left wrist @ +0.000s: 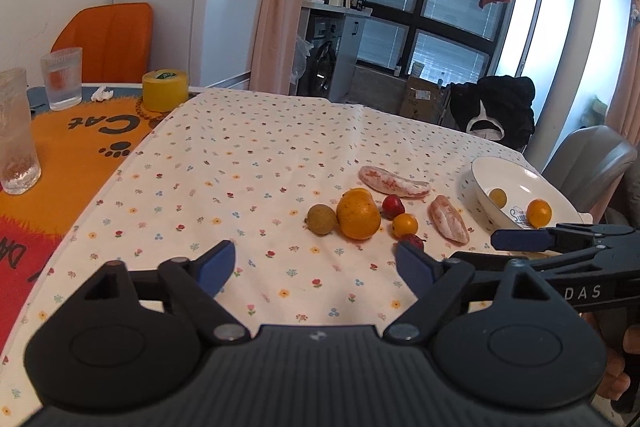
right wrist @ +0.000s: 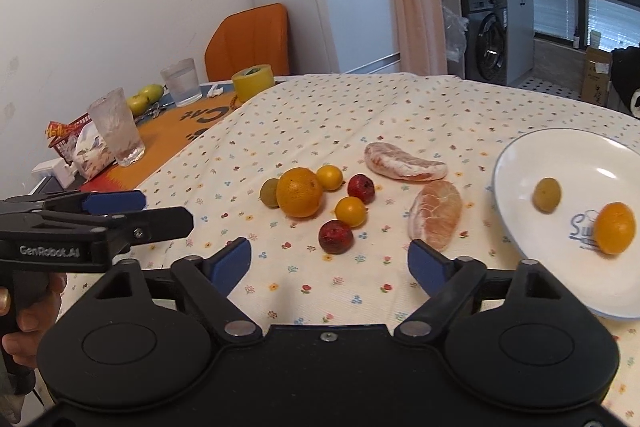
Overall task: Organize fruits
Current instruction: 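Move both open tools back toward the remaining fruit cluster, then grasp a dark red plum with the right tool while the left tool grasps the large orange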
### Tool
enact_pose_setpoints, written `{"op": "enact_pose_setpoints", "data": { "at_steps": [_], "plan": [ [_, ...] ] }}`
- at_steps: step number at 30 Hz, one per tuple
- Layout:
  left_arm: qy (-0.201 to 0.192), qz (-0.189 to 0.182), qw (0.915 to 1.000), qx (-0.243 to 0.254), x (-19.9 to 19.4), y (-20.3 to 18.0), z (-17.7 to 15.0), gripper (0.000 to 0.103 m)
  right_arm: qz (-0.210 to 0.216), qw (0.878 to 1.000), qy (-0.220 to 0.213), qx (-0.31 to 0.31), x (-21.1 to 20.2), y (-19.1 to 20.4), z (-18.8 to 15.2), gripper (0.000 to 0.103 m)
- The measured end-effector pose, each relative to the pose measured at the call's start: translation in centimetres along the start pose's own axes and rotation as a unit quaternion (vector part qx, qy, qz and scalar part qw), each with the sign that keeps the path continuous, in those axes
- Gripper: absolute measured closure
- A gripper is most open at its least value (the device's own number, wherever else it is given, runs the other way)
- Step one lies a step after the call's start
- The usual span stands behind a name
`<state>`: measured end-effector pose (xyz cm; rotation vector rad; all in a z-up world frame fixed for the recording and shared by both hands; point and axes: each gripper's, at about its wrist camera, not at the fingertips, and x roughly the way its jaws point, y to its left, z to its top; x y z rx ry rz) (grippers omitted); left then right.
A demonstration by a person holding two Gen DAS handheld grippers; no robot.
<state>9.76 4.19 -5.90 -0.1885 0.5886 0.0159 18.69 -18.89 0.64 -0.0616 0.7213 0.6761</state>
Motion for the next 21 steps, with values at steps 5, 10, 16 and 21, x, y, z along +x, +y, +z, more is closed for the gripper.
{"op": "enact_pose_setpoints", "data": {
  "at_steps": [5,10,16,21],
  "plan": [
    [0.008,-0.002,0.9999,-0.012,1.0,0.8,0.0,0.036,0.006,1.000,0.014,-0.008,1.5,0.1,0.2,0.032],
    [0.016,0.000,0.9998,-0.010,2.1,1.0,0.0,0.044,0.010,1.000,0.025,-0.008,3.1,0.0,0.4,0.041],
    [0.024,-0.002,0.9997,-0.012,3.3,1.1,0.1,0.048,0.011,0.999,0.038,0.000,4.8,-0.3,0.6,0.047],
    [0.028,-0.002,0.9995,-0.013,4.1,1.2,0.3,0.049,0.013,0.999,0.045,0.001,5.7,-0.4,0.6,0.047]
  ]
}}
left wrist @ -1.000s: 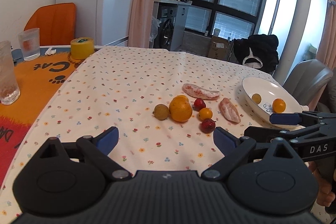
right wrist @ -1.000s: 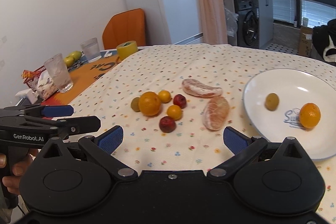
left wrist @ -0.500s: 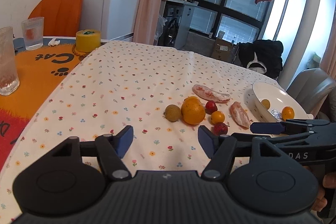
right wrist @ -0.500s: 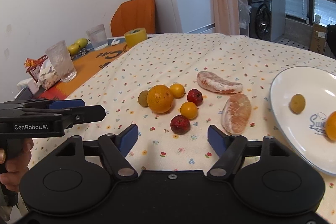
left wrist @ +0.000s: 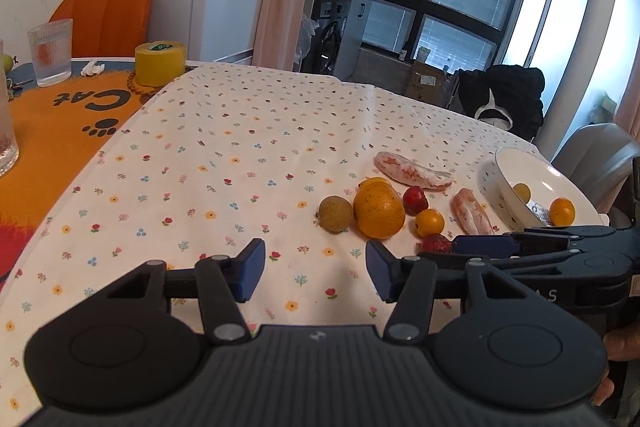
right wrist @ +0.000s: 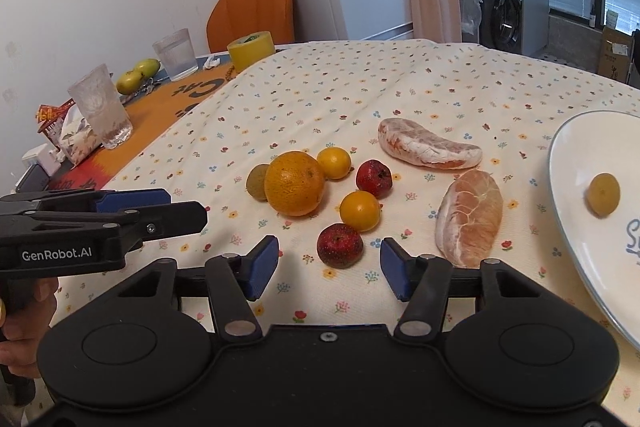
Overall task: Organize fruits
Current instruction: 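Grasp a dark red plum with the right tool while the left tool grasps the large orange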
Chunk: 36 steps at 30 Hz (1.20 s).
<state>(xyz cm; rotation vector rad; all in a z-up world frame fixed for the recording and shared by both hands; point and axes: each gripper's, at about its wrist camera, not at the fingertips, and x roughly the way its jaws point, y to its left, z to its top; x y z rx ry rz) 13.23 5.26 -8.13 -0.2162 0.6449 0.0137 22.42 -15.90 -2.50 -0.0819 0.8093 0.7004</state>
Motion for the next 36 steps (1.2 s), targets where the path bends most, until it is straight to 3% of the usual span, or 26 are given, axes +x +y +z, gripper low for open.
{"op": "enact_pose_setpoints", "data": {
  "at_steps": [5,8,10,21,30,36],
  "plan": [
    [0.003,-0.002,1.0000,0.001,0.6,-0.2,0.2,0.049,-0.003,1.000,-0.005,-0.007,0.5,0.1,0.1,0.048],
    [0.005,0.002,1.0000,0.004,0.8,-0.4,0.4,0.049,-0.003,1.000,-0.007,-0.010,0.7,0.0,0.3,0.062],
    [0.005,0.001,1.0000,0.006,0.8,-0.5,0.6,0.049,-0.002,1.000,-0.004,-0.010,0.7,-0.1,0.4,0.077],
    [0.009,0.009,0.9998,0.015,2.2,-1.5,1.1,0.049,0.004,1.000,-0.005,0.001,-0.1,-1.3,0.4,0.079],
    [0.014,0.020,0.9995,0.022,3.8,-2.0,1.6,0.062,-0.001,1.000,-0.017,0.004,-1.3,-2.2,0.8,0.079],
    [0.010,0.012,0.9996,0.024,3.6,-2.7,2.2,0.063,-0.006,0.999,-0.031,0.013,-2.7,-3.1,0.9,0.079]
  ]
}}
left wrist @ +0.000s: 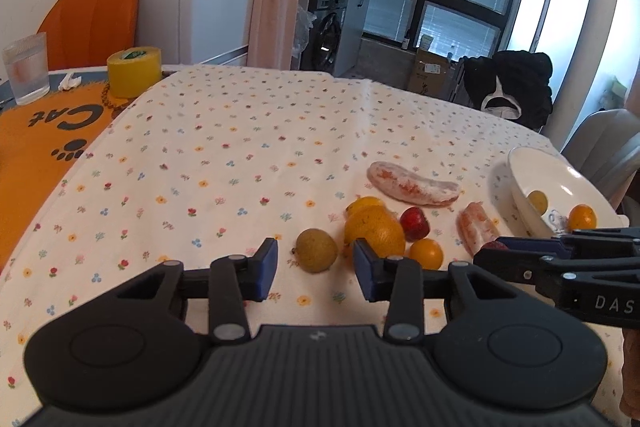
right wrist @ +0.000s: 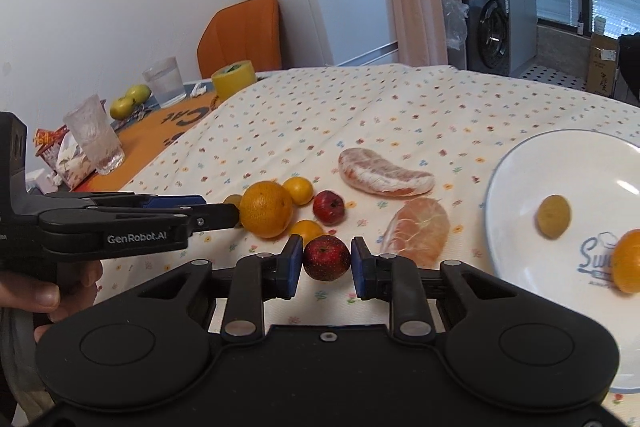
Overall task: Organize fruits
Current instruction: 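Grasp a dark red plum with the right tool while the left tool grasps the large orange, then carry the plum and orange in both tools over the white plate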
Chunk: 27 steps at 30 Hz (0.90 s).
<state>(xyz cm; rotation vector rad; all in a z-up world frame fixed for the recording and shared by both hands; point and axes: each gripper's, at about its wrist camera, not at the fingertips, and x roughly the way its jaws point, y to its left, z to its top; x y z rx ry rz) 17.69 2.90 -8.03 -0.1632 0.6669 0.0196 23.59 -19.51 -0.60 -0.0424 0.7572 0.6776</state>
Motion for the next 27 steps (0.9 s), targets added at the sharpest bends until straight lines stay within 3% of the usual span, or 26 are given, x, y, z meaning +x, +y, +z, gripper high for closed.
{"op": "enact_pose_setpoints", "data": {
  "at_steps": [15,24,25,27],
  "plan": [
    [0.001,-0.034,0.9992,0.023,0.6,-3.1,0.5,0.063,-0.004,1.000,-0.019,0.019,-2.1,-1.9,-0.3,0.079],
    [0.009,-0.009,0.9997,0.022,2.2,-3.7,0.6,0.063,-0.023,0.999,-0.035,0.027,-4.2,-3.2,-0.5,0.079],
    [0.008,-0.007,0.9998,0.019,2.1,-3.7,0.6,0.071,-0.026,0.999,-0.037,0.029,-4.5,-3.4,-0.6,0.079],
    [0.008,-0.006,0.9998,0.019,2.0,-3.8,0.7,0.071,-0.030,0.998,-0.042,0.033,-4.9,-3.8,-0.8,0.079]
  ]
}}
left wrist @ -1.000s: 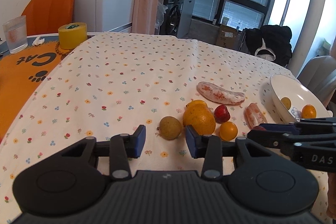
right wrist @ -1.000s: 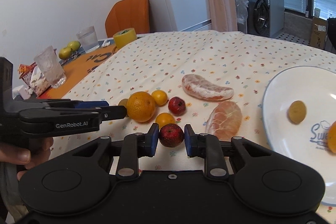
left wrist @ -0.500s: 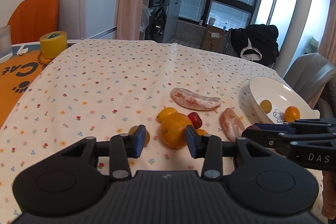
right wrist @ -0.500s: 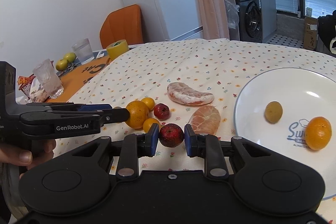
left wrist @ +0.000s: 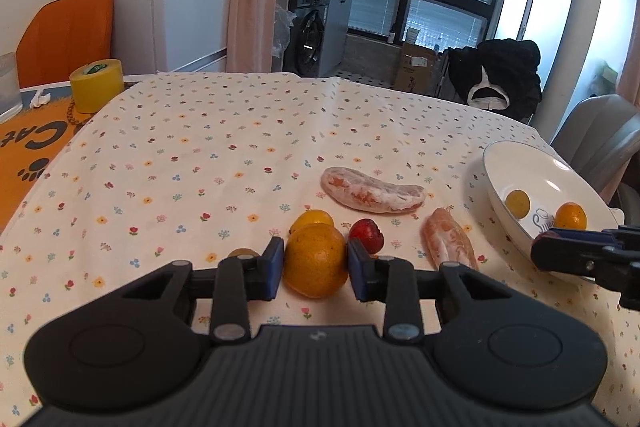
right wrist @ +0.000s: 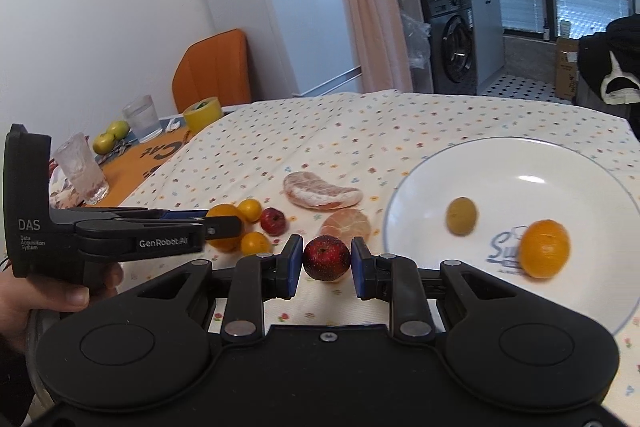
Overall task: Organize fruits
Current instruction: 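Carry the plum and orange in both tools over the white plate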
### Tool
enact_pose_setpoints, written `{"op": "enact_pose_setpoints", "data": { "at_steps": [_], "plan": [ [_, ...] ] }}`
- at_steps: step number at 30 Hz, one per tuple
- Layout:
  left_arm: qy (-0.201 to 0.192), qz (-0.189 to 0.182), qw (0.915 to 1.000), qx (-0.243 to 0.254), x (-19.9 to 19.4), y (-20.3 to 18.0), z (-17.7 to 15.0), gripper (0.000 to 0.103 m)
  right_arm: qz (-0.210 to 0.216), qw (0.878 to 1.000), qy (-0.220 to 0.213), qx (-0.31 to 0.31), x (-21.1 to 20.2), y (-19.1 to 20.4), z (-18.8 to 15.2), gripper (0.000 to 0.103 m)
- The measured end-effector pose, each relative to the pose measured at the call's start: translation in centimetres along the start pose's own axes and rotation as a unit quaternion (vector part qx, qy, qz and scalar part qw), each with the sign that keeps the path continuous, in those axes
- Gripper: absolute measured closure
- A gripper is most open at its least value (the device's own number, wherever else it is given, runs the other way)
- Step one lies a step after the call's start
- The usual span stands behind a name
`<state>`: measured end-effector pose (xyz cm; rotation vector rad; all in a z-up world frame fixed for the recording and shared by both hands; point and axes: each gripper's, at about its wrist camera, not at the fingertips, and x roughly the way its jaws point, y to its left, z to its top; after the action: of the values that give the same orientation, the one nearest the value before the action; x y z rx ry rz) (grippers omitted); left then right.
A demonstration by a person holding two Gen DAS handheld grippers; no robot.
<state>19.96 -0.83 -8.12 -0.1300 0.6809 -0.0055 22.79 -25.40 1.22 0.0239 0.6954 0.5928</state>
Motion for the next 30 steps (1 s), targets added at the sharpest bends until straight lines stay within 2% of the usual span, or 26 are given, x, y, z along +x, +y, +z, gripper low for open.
{"op": "enact_pose_setpoints", "data": {
  "at_steps": [12,28,30],
  "plan": [
    [-0.020,-0.020,0.9995,0.015,-2.0,-2.2,0.3,0.071,-0.024,0.999,-0.018,0.028,-1.5,-2.7,-0.5,0.079],
    [-0.028,-0.064,0.9965,0.046,-3.0,-6.5,0.8,0.071,-0.076,0.995,-0.035,0.050,-3.7,-6.1,-1.5,0.077],
    [-0.031,-0.066,0.9960,0.052,-3.1,-7.1,0.9,0.071,-0.078,0.995,-0.038,0.055,-4.0,-6.4,-1.7,0.074]
  ]
}}
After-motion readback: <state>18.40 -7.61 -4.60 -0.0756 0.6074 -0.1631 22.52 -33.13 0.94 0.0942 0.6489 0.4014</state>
